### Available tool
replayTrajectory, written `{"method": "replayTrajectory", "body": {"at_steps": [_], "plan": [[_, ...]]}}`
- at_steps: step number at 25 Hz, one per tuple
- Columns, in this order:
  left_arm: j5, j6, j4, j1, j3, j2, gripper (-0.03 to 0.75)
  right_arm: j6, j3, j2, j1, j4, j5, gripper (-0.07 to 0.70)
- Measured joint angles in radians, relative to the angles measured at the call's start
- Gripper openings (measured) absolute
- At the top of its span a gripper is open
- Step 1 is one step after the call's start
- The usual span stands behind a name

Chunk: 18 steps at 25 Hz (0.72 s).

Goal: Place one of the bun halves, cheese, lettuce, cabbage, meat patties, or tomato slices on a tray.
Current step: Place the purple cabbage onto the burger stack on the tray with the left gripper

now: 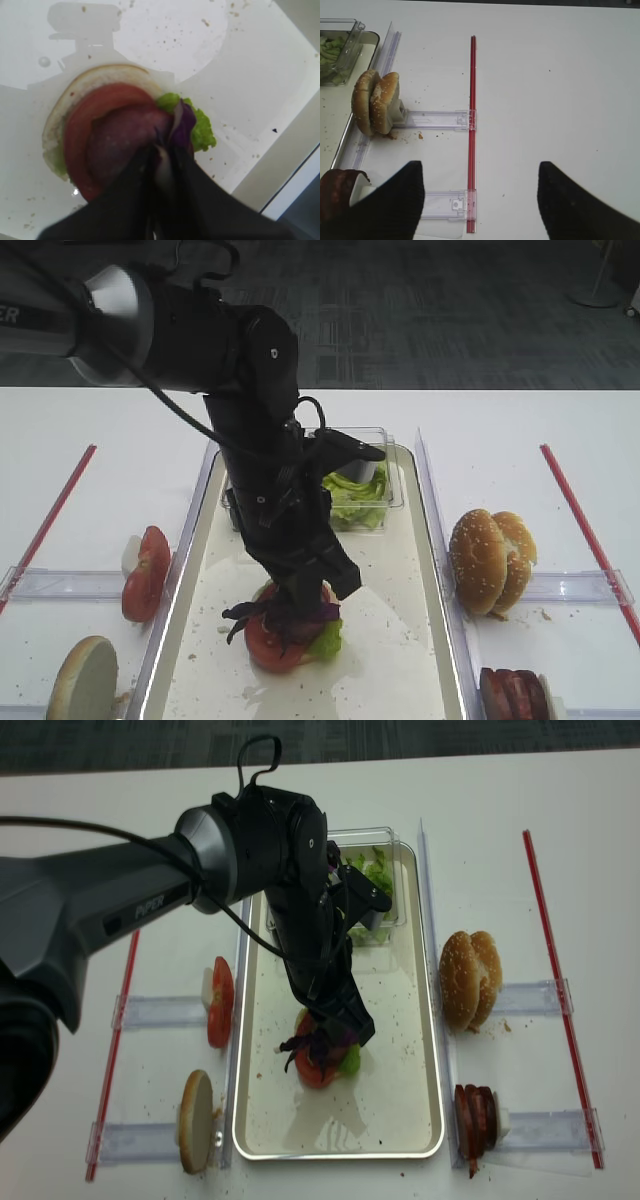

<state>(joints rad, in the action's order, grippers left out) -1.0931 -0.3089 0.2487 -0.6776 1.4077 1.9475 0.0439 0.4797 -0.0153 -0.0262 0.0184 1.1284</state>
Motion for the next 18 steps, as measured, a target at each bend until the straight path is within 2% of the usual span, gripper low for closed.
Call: {"method": "replayTrajectory", "body": {"at_steps": [12, 18], "plan": [[0.018, -0.013, 0.0, 0.0, 0.0, 0.0, 0.084, 0.0, 0.0, 0.0, 0.0, 0.0, 0.0, 0.507], [0.018, -0.015, -0.008, 0.0, 0.0, 0.0, 0.157, -0.002, 0.0, 0.0, 0.0, 0.0, 0.0, 0.508]]}}
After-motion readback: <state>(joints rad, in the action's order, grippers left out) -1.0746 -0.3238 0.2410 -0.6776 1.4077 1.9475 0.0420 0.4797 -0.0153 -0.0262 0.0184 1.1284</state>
